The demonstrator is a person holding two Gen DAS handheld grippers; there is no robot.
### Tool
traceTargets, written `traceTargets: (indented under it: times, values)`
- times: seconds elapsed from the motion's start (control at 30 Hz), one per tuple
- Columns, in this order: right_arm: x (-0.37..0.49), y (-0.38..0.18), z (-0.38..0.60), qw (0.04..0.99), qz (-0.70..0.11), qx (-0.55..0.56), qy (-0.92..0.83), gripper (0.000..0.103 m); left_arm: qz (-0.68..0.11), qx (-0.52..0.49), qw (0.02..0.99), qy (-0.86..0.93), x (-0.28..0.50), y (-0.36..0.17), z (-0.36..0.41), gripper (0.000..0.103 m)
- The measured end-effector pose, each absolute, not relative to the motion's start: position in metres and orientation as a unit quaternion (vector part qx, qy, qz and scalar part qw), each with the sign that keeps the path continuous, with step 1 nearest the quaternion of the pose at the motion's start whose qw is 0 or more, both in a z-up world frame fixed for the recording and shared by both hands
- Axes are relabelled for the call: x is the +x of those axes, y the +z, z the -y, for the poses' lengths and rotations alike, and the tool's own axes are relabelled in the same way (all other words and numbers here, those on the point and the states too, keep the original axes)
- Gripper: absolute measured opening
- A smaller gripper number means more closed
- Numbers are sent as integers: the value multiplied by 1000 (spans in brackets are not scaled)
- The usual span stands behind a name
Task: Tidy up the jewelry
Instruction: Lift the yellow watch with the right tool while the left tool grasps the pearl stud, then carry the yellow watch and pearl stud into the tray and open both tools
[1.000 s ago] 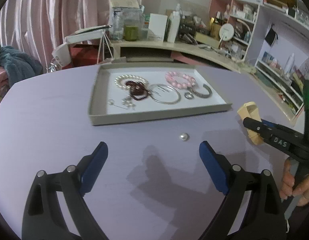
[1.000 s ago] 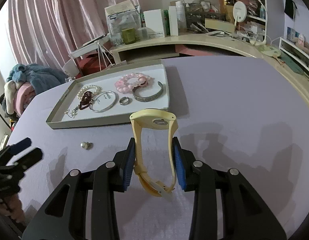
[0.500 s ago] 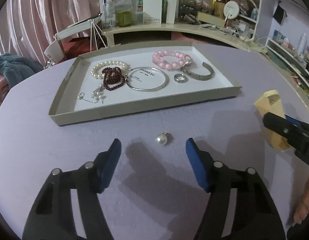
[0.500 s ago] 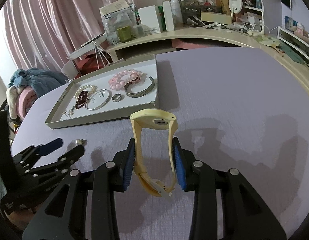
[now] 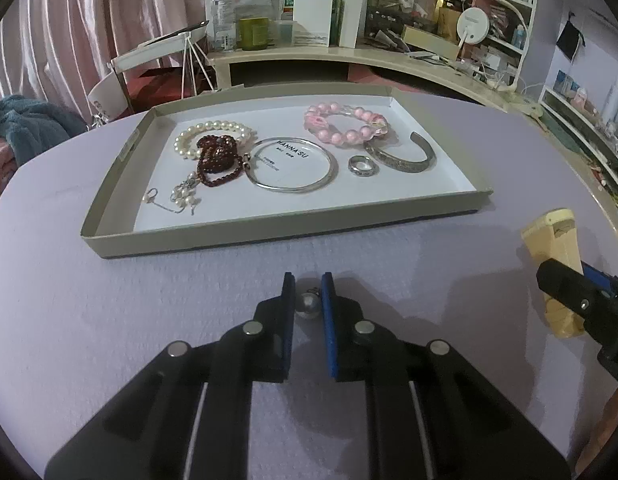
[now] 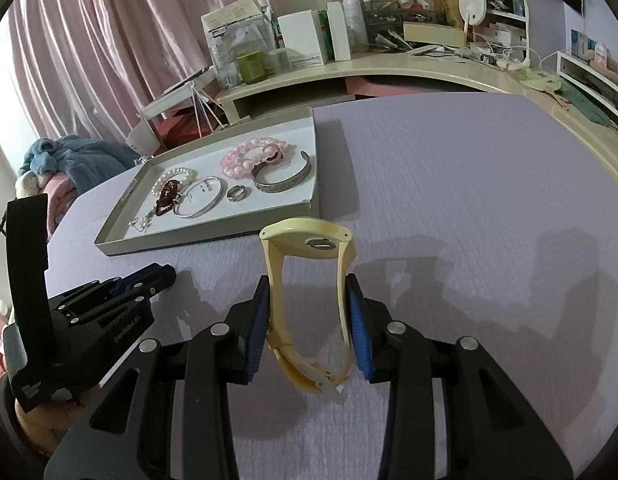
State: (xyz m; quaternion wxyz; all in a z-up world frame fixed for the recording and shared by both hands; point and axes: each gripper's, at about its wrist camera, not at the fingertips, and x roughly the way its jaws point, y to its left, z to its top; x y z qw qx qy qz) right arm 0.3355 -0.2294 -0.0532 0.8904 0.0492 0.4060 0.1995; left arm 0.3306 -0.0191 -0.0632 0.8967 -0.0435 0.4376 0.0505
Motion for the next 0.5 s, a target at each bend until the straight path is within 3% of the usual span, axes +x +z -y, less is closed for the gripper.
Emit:
traceTargets:
  times: [0.23, 0.5]
  values:
    - [329, -49, 223, 890, -402, 48, 208, 38, -419, -54, 905, 55, 311, -56, -6, 13]
    - [321, -45, 206, 888, -397, 41, 228, 38, -341, -40, 937, 61, 266, -23, -33, 13]
